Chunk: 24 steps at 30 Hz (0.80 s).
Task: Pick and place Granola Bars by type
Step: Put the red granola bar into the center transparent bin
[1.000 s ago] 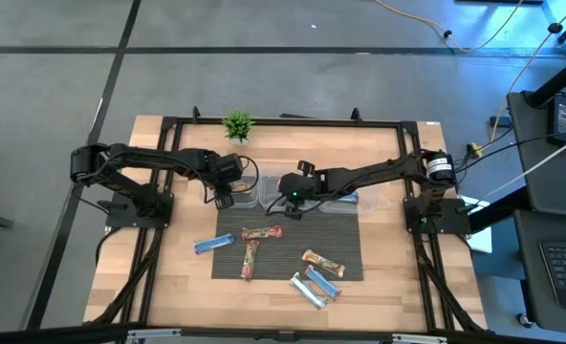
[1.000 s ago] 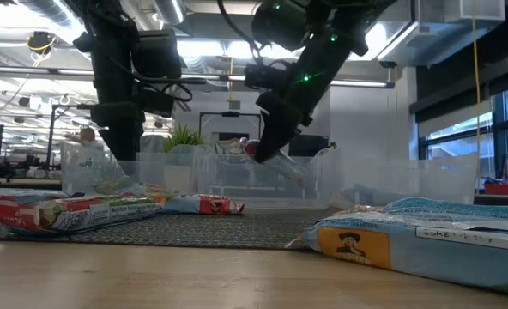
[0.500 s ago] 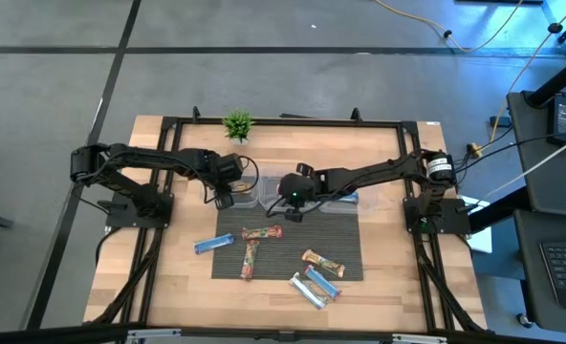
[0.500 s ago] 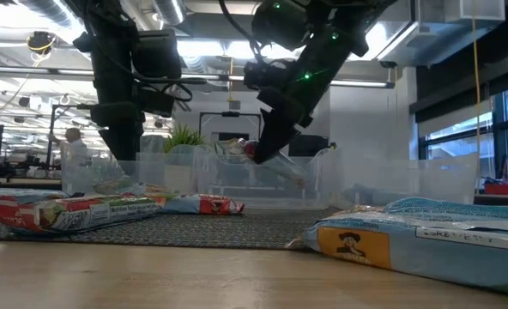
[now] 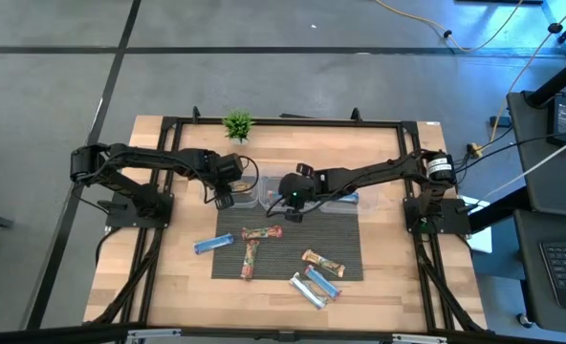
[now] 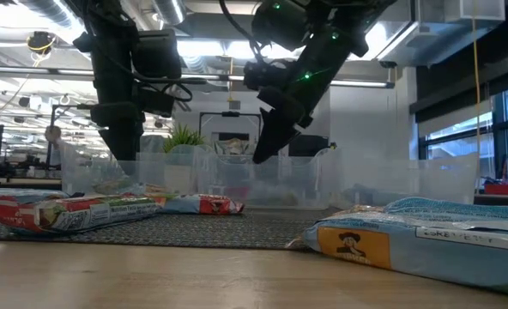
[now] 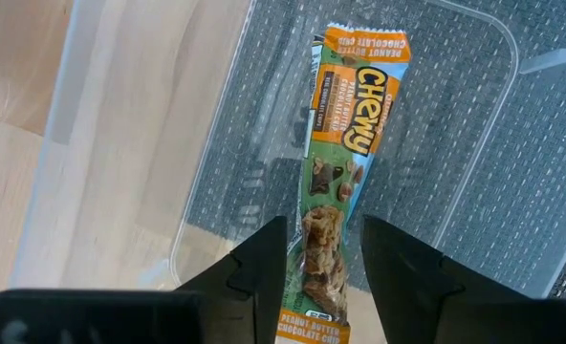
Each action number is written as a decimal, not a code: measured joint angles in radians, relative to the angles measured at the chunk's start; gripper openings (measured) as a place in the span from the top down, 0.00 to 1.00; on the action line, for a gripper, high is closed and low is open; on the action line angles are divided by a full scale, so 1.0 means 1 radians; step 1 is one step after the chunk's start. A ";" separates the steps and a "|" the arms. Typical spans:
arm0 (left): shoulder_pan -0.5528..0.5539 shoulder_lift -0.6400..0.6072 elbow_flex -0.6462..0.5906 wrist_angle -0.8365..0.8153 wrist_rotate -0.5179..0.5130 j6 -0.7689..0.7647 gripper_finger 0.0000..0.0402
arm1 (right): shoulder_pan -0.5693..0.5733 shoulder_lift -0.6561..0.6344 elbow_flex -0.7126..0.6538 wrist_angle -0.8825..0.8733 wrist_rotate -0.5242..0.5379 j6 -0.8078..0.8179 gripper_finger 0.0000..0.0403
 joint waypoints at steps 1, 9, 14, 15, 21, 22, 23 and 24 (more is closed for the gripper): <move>0.000 0.000 0.000 0.000 0.000 0.000 0.68 | 0.000 0.000 0.000 0.000 0.009 -0.001 0.66; -0.005 -0.025 0.062 -0.028 0.001 -0.033 0.68 | 0.000 -0.014 0.000 -0.012 0.044 0.001 0.63; -0.034 -0.064 0.143 -0.021 0.002 -0.002 0.68 | 0.001 -0.078 0.000 -0.054 0.044 0.000 0.63; -0.044 -0.072 0.156 -0.012 0.002 -0.002 0.68 | 0.003 -0.100 0.000 -0.062 0.044 0.001 0.63; -0.124 -0.099 0.190 0.111 0.091 0.000 0.68 | 0.018 -0.244 0.002 -0.173 0.047 0.051 0.63; -0.139 -0.099 0.191 0.144 0.111 0.001 0.68 | 0.021 -0.266 0.002 -0.184 0.047 0.054 0.63; -0.153 -0.099 0.191 0.169 0.129 0.004 0.68 | 0.022 -0.283 0.002 -0.197 0.047 0.054 0.63; -0.169 -0.099 0.191 0.189 0.144 0.016 0.68 | 0.024 -0.299 0.002 -0.202 0.047 0.053 0.63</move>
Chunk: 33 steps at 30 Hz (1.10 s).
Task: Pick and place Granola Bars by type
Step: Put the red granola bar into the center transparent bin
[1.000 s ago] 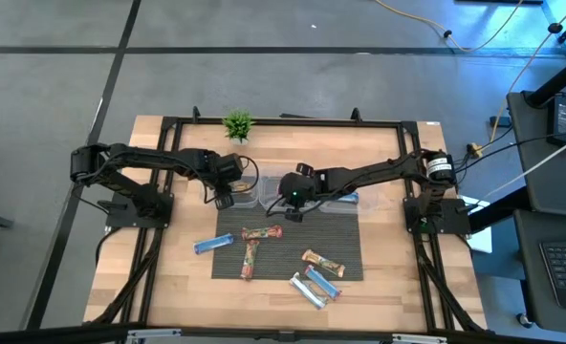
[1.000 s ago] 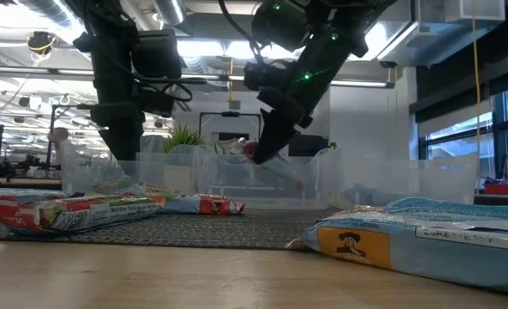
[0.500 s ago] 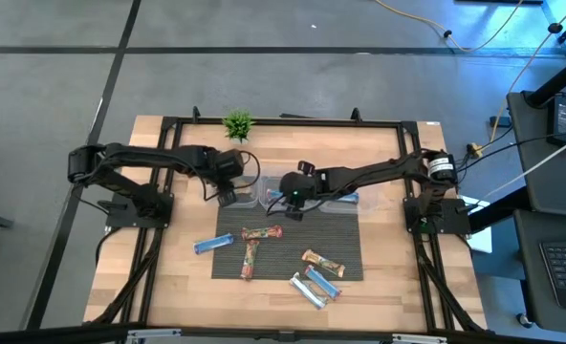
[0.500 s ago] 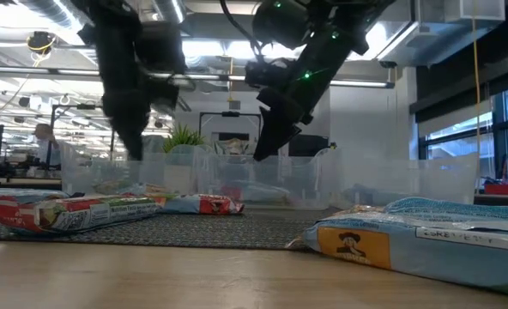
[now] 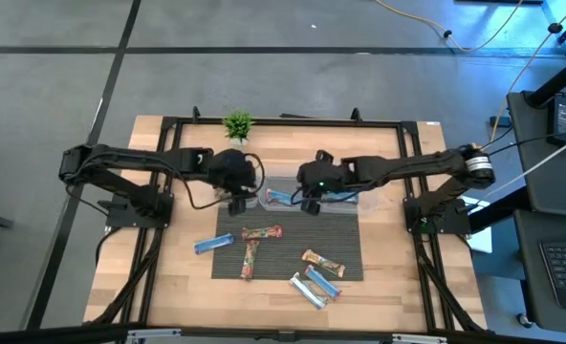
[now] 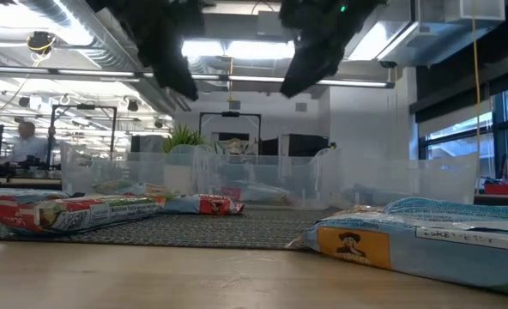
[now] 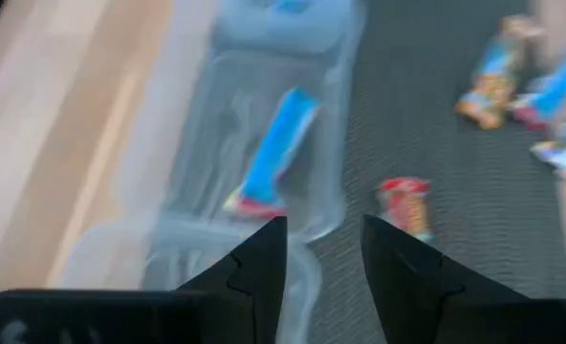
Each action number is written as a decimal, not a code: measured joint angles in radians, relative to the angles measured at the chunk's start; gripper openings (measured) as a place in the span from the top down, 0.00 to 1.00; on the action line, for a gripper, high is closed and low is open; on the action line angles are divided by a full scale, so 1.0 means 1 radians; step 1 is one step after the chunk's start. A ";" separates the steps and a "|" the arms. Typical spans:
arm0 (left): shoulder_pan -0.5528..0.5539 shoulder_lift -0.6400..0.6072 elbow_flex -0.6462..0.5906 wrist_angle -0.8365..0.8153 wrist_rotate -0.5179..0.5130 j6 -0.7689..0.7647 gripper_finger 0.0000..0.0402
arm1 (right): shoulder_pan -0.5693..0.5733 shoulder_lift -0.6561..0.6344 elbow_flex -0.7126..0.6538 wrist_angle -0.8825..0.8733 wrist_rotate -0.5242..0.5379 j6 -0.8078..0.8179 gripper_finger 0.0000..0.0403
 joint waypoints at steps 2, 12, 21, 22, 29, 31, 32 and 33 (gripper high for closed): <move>-0.033 0.000 0.000 0.031 0.020 0.050 0.68 | 0.000 -0.024 0.000 -0.007 0.000 -0.002 0.63; -0.205 0.012 0.000 0.070 0.022 0.170 0.68 | -0.001 -0.063 0.000 -0.014 0.000 -0.009 0.63; -0.287 0.084 0.000 0.209 0.021 0.168 0.68 | 0.011 -0.070 0.000 -0.164 -0.027 0.036 0.63; -0.293 0.093 0.000 0.218 0.021 0.167 0.68 | 0.017 -0.075 0.000 -0.179 -0.046 0.040 0.63; -0.295 0.152 0.000 0.274 -0.061 0.129 0.67 | 0.083 -0.121 -0.001 -0.279 -0.029 0.035 0.63; -0.289 0.170 0.000 0.297 -0.097 0.096 0.66 | 0.100 -0.148 -0.001 -0.309 -0.002 0.050 0.63; -0.286 0.176 0.000 0.300 -0.099 0.081 0.65 | 0.109 -0.161 -0.001 -0.315 0.012 0.055 0.63; -0.282 0.182 0.000 0.300 -0.099 0.066 0.64 | 0.116 -0.176 -0.001 -0.321 0.023 0.064 0.63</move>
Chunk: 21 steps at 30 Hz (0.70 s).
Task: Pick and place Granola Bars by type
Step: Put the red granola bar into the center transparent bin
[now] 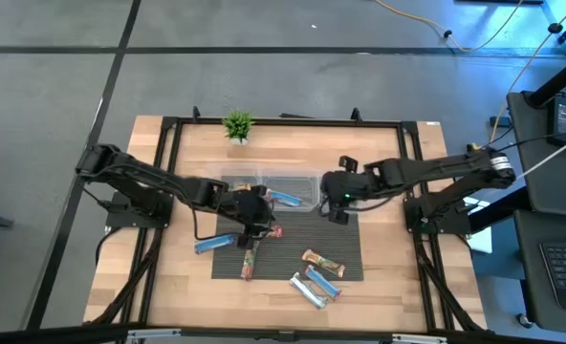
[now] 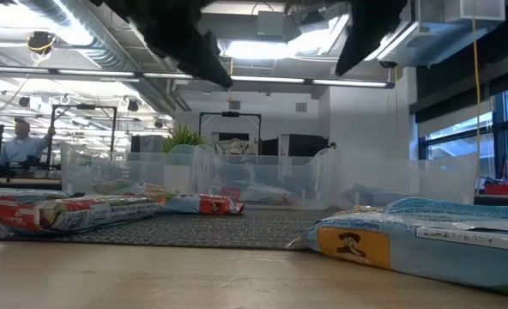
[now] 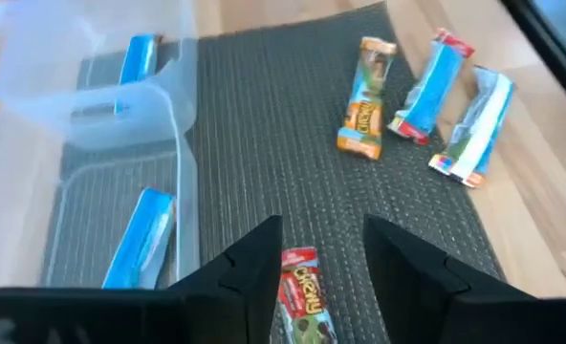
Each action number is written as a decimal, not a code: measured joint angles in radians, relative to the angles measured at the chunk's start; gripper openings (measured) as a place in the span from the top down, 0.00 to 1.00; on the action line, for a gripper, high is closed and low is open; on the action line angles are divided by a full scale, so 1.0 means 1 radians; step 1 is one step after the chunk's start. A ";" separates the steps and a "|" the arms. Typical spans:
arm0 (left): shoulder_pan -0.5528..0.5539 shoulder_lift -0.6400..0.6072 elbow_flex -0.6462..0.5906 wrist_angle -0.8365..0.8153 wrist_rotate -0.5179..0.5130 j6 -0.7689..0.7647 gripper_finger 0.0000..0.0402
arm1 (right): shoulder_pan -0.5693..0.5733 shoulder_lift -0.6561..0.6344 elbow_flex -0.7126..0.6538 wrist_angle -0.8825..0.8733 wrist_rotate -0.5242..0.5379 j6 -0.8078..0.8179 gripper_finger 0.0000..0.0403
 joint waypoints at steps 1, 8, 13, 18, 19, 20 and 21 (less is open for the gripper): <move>0.004 0.008 0.000 0.012 0.000 -0.019 0.63 | 0.009 -0.016 0.000 -0.009 0.015 0.010 0.63; 0.020 0.034 0.000 0.001 0.017 -0.116 0.50 | 0.033 -0.107 0.000 0.001 0.047 0.034 0.63; 0.020 0.043 0.000 0.008 0.001 -0.127 0.43 | 0.033 -0.125 0.000 -0.001 0.047 0.034 0.63; 0.011 0.043 0.000 0.020 -0.002 -0.273 0.42 | 0.033 -0.119 0.000 -0.002 0.047 0.034 0.63; 0.010 0.043 0.000 0.024 -0.001 -0.300 0.43 | 0.033 -0.118 0.000 -0.004 0.046 0.034 0.63; 0.008 0.043 0.000 0.024 0.000 -0.314 0.43 | 0.033 -0.118 0.000 -0.004 0.046 0.034 0.63; 0.007 0.043 0.000 0.020 0.000 -0.309 0.43 | 0.033 -0.119 0.000 -0.004 0.046 0.034 0.63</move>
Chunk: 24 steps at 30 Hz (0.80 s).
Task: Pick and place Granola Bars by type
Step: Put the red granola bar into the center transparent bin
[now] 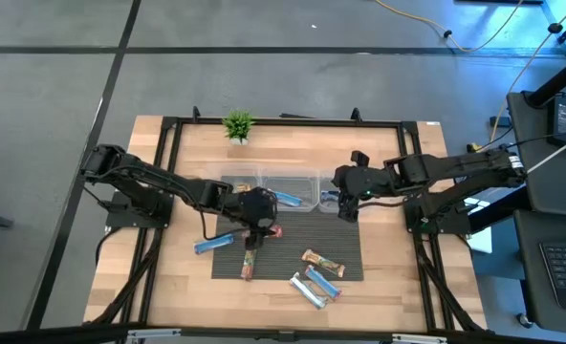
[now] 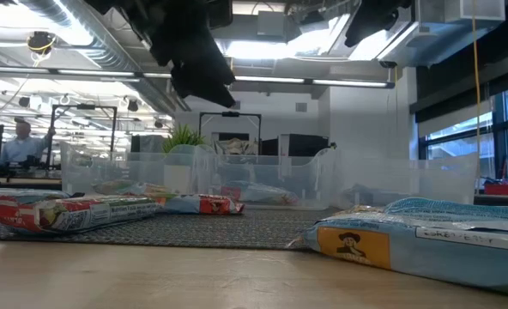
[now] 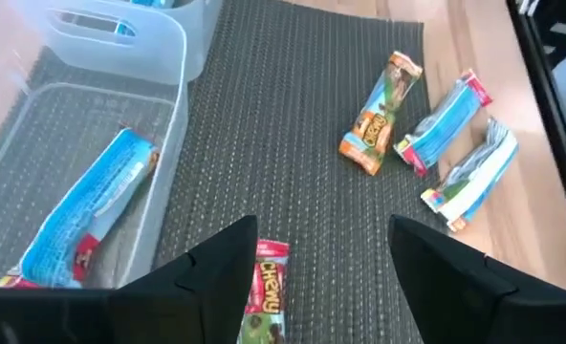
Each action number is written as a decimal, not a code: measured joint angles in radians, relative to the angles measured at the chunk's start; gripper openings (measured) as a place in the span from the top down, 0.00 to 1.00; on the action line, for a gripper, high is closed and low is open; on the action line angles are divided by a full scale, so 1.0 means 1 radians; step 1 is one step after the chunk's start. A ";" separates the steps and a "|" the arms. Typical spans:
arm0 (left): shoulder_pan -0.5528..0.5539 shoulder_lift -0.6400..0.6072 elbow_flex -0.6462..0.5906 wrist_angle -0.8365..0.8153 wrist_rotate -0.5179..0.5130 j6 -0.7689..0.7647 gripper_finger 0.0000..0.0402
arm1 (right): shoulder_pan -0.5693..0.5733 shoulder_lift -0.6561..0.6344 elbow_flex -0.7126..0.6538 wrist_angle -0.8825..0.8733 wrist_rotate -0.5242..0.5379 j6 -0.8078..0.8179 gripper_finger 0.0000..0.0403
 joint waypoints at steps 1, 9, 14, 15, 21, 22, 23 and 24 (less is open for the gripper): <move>-0.001 0.000 0.000 -0.007 -0.001 0.021 0.43 | 0.000 0.000 0.000 -0.001 0.000 0.000 0.63; -0.017 0.053 0.000 -0.106 -0.091 0.051 0.43 | 0.000 0.000 0.000 -0.006 0.000 0.005 0.63; -0.031 0.134 0.000 -0.104 -0.081 0.051 0.43 | 0.000 0.000 0.000 -0.006 0.000 0.009 0.63; -0.035 0.150 0.000 -0.107 -0.091 0.051 0.43 | 0.000 0.000 0.000 -0.005 0.000 0.010 0.63; -0.041 0.239 0.000 -0.106 -0.107 0.051 0.45 | 0.000 0.000 0.000 -0.002 0.000 0.029 0.63; -0.041 0.250 0.000 -0.107 -0.109 0.051 0.46 | 0.000 0.000 0.000 -0.002 0.000 0.029 0.63; -0.041 0.260 0.000 -0.110 -0.111 0.052 0.46 | 0.000 0.000 0.000 -0.002 0.000 0.029 0.63; -0.041 0.268 0.000 -0.109 -0.120 0.055 0.47 | 0.000 0.000 0.000 -0.002 0.000 0.029 0.63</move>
